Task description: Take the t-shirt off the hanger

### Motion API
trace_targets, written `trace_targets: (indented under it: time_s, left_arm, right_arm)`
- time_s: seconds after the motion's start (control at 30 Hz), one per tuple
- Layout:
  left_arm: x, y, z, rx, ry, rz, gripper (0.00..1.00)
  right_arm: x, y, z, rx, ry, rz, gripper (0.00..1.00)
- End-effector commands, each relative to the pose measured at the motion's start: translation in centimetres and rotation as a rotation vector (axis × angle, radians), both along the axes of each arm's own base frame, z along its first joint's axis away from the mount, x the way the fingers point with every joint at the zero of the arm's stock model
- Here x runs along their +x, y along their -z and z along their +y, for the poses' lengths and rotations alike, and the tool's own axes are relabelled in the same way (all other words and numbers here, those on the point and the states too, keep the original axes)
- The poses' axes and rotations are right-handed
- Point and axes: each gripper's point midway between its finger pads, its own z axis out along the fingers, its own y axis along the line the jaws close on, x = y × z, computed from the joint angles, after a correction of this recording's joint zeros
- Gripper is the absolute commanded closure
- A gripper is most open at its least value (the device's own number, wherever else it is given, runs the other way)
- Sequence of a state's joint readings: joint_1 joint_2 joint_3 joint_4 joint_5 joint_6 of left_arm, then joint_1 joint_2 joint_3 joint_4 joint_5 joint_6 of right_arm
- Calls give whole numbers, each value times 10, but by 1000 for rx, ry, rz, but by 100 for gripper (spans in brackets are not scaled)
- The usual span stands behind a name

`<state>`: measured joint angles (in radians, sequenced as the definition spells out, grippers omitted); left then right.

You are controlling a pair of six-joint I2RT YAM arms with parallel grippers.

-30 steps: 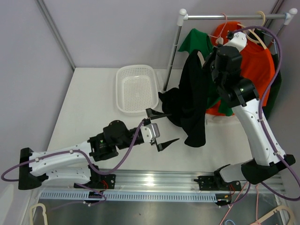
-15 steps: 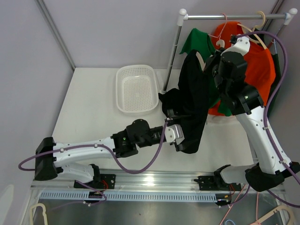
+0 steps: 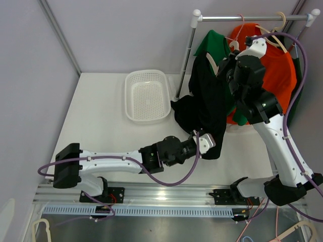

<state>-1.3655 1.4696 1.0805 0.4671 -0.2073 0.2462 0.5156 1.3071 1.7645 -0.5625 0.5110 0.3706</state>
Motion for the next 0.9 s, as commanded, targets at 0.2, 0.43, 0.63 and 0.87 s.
trace_targets:
  time_s: [0.2,0.43,0.63,0.87]
  left_arm:
    - [-4,-34,10,-87,-87,-22,99]
    - [-144,-44,10,-51,485,-52,99]
    - [-265,-62,28,32,906,-16,99]
    - [-300,39,49,355,1123,195,99]
  right_arm:
    - [-2,-52,-4,55,26,-156,100]
    - [15,-50,-4,3,67,-161,100]
    - [17,-48,-1,14,59,-145,100]
    - [15,-50,-2,-42,49,-59,100]
